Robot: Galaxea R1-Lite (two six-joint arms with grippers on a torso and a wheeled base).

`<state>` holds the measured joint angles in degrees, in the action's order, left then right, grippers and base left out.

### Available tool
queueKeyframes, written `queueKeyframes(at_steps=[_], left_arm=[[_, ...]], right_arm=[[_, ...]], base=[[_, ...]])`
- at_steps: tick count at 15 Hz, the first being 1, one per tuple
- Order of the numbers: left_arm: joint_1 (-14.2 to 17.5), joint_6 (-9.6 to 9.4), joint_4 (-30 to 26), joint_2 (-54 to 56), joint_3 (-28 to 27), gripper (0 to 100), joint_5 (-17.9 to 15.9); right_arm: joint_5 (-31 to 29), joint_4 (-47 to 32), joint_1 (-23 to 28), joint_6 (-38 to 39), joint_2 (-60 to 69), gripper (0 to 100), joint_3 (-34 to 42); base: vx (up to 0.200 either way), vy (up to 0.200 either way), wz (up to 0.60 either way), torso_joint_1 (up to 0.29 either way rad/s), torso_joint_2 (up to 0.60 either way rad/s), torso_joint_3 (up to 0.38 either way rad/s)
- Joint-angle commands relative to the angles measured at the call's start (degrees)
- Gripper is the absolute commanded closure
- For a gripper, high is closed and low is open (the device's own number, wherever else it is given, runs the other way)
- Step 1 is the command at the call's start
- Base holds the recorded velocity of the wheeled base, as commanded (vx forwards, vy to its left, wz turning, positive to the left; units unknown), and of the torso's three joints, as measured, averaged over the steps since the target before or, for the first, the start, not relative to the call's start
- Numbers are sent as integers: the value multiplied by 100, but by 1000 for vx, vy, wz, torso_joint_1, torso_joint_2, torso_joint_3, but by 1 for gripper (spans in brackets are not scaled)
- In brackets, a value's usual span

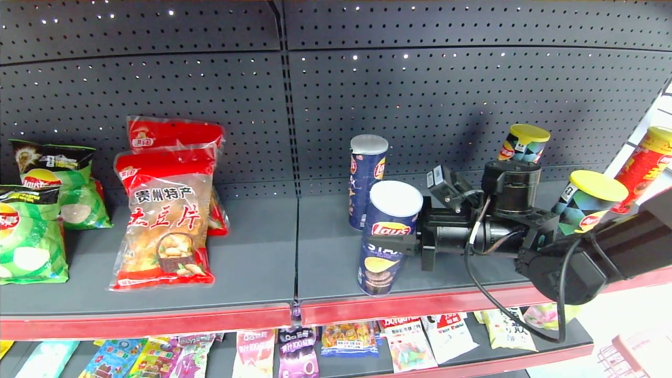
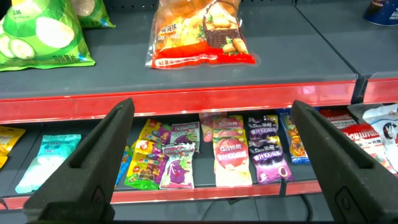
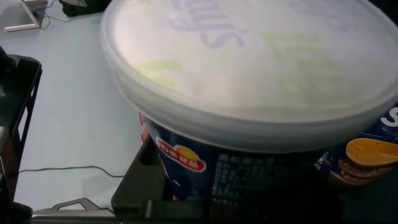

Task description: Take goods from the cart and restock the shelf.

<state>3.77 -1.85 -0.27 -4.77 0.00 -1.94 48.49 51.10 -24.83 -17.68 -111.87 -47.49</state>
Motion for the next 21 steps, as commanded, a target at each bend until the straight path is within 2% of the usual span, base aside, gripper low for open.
queueKeyframes(at_steps=[1, 2, 8, 15, 20, 21], left_arm=[[1, 1, 0, -7, 0, 0, 0], [1, 1, 0, -7, 0, 0, 0], [1, 1, 0, -7, 0, 0, 0], [1, 1, 0, -7, 0, 0, 0], [1, 1, 0, -7, 0, 0, 0], [1, 1, 0, -7, 0, 0, 0]], right_arm=[[-7, -4, -13, -17, -19, 100, 3], [-42, -4, -22, -17, -28, 0, -14], [-86, -4, -22, -25, 52, 0, 39], [-763, 5, -4, -43, 614, 0, 847], [-938, 5, 75, -43, 807, 0, 1084], [-938, 5, 110, -60, 922, 0, 1348]], base=[[0, 0, 0, 0, 0, 0], [0, 0, 0, 0, 0, 0], [0, 0, 0, 0, 0, 0], [0, 0, 0, 0, 0, 0], [0, 0, 0, 0, 0, 0], [0, 0, 0, 0, 0, 0]])
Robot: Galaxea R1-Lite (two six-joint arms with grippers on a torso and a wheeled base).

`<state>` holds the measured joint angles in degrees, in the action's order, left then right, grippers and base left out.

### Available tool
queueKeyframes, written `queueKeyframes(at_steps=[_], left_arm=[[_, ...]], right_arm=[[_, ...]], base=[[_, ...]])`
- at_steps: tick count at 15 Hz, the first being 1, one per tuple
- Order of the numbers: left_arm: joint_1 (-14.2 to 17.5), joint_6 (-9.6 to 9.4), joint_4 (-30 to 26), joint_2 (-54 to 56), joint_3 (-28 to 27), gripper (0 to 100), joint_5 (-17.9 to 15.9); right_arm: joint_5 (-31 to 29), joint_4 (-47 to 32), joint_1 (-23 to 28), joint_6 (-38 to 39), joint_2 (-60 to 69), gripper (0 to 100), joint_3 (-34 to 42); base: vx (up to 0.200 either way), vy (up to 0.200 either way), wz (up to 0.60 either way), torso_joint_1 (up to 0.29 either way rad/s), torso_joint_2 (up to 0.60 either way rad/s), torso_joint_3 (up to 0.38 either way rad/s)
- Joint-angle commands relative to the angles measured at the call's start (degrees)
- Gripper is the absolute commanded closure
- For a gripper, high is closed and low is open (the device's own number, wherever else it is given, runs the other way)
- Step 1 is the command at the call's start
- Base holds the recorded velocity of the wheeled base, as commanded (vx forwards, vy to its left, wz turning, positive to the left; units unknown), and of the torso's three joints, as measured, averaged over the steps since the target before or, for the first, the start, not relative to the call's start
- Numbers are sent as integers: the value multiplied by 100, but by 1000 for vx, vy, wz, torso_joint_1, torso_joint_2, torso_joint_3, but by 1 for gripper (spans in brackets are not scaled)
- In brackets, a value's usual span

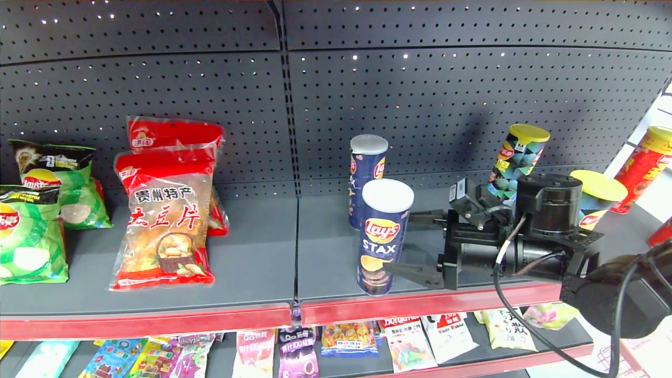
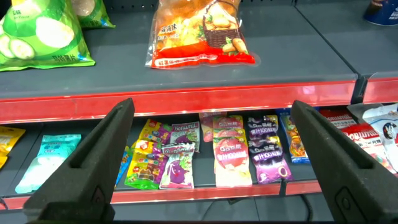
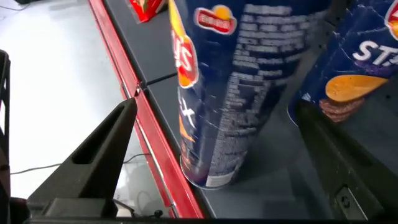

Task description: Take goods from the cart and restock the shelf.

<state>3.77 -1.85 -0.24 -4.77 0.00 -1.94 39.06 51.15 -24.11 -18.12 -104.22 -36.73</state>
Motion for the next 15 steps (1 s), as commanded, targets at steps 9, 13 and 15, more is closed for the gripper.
queueKeyframes(at_steps=[9, 13, 15], left_arm=[[1, 1, -2, -7, 0, 0, 0], [1, 1, -2, -7, 0, 0, 0], [1, 1, -2, -7, 0, 0, 0]], right_arm=[[-338, -352, -14, -61, 850, 0, 1370], [-1506, -861, -32, 221, 938, 0, 1344], [-1990, -870, -32, 317, 868, 0, 1335]], base=[[0, 0, 0, 0, 0, 0], [0, 0, 0, 0, 0, 0], [0, 0, 0, 0, 0, 0]])
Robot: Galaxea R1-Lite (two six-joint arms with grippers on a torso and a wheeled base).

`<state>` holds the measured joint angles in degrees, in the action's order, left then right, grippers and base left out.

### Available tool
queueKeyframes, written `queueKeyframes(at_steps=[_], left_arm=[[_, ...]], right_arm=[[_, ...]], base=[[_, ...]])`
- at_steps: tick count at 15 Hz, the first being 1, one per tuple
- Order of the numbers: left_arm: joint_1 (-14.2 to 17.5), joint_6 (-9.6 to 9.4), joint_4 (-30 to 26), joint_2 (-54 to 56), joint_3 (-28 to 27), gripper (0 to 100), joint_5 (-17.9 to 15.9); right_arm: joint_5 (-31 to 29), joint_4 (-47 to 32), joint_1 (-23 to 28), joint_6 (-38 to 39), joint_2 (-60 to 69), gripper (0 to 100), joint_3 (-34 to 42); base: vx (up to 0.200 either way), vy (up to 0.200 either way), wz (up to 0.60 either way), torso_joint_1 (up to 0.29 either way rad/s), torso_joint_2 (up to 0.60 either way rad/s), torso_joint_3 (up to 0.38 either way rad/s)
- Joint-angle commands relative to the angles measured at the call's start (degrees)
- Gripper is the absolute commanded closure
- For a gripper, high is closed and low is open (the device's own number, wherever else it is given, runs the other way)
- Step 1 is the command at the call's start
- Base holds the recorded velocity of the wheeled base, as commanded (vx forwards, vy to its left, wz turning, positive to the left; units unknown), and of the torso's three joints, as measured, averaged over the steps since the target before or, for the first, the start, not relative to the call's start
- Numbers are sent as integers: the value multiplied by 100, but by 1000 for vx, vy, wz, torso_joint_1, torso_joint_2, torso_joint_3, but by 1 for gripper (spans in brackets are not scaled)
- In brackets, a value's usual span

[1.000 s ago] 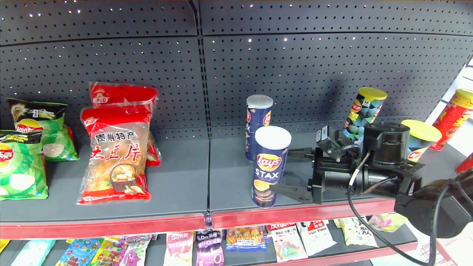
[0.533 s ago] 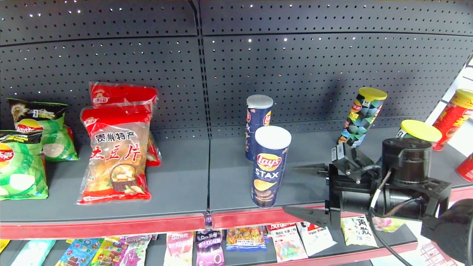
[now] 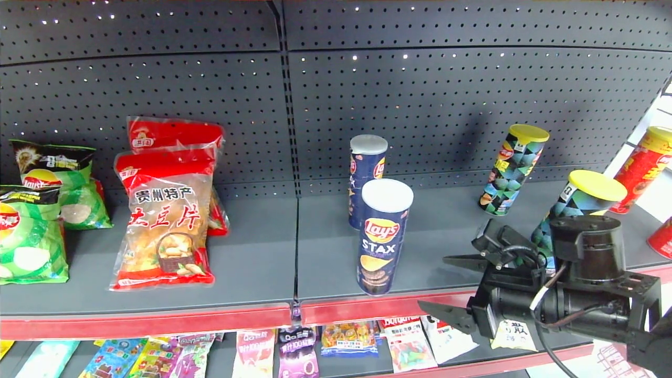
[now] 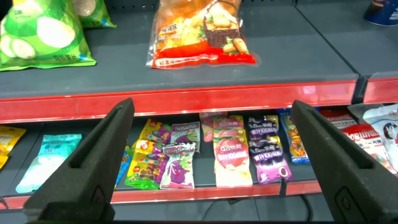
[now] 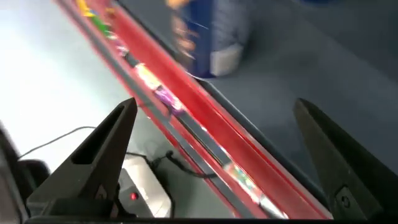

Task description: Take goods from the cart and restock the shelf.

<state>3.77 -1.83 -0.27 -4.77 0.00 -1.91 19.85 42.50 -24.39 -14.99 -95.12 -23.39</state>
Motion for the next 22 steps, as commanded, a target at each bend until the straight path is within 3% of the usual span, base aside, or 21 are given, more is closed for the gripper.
queueKeyframes(at_steps=[1, 11, 22], left_arm=[[1, -2, 0, -7, 0, 0, -2], [1, -2, 0, -7, 0, 0, -2], [1, -2, 0, -7, 0, 0, -2]], right_arm=[[-183, -5, -30, 5, -94, 0, -7], [-824, 22, -285, 181, -885, 0, -570], [-860, 39, -364, 225, -1307, 0, -1036]], base=[[0, 0, 0, 0, 0, 0], [0, 0, 0, 0, 0, 0], [0, 0, 0, 0, 0, 0]])
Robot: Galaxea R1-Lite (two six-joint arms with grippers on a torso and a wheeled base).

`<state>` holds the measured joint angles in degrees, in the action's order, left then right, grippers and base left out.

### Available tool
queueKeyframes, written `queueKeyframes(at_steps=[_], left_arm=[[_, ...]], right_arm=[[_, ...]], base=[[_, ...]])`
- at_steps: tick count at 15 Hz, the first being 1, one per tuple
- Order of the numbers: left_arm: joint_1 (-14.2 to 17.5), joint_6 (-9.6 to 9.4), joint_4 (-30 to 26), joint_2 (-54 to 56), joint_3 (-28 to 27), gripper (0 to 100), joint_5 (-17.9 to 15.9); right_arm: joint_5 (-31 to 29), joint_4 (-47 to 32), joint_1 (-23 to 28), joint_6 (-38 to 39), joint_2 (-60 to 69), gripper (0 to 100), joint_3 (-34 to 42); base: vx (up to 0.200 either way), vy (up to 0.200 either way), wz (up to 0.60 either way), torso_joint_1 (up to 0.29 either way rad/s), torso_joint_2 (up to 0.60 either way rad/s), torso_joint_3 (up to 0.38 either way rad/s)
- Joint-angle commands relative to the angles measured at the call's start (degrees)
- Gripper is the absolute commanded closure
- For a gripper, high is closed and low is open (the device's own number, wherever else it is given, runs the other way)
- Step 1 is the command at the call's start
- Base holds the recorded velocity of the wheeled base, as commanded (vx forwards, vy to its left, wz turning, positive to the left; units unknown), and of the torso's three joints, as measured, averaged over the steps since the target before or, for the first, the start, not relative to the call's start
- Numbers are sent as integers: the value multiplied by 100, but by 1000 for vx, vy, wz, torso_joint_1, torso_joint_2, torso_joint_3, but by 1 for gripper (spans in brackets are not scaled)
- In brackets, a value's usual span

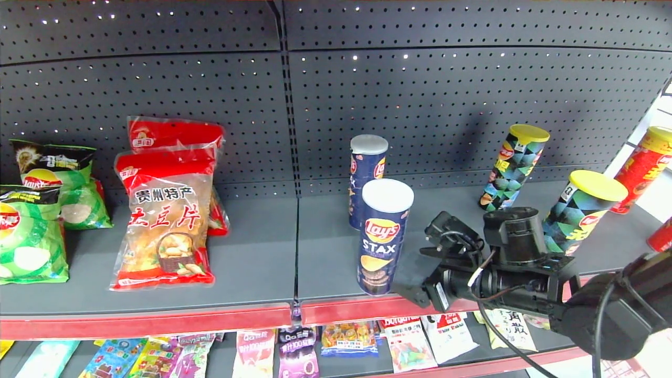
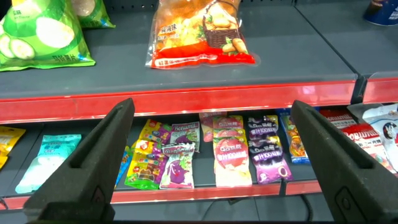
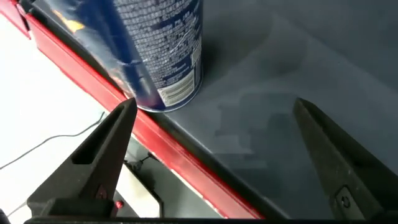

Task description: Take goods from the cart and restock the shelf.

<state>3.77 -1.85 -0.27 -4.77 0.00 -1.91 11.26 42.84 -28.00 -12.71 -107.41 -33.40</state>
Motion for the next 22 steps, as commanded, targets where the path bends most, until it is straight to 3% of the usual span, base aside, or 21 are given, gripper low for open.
queueKeyframes(at_steps=[1, 4, 22], left_arm=[[1, 1, 0, -7, 0, 0, -2], [1, 1, 0, -7, 0, 0, -2], [1, 1, 0, -7, 0, 0, -2]], right_arm=[[-28, 5, 5, 15, -96, 0, -61], [-291, -4, 5, 111, -140, 0, -131], [-432, -12, 49, 243, -166, 0, -272]], base=[[0, 0, 0, 0, 0, 0], [0, 0, 0, 0, 0, 0], [0, 0, 0, 0, 0, 0]])
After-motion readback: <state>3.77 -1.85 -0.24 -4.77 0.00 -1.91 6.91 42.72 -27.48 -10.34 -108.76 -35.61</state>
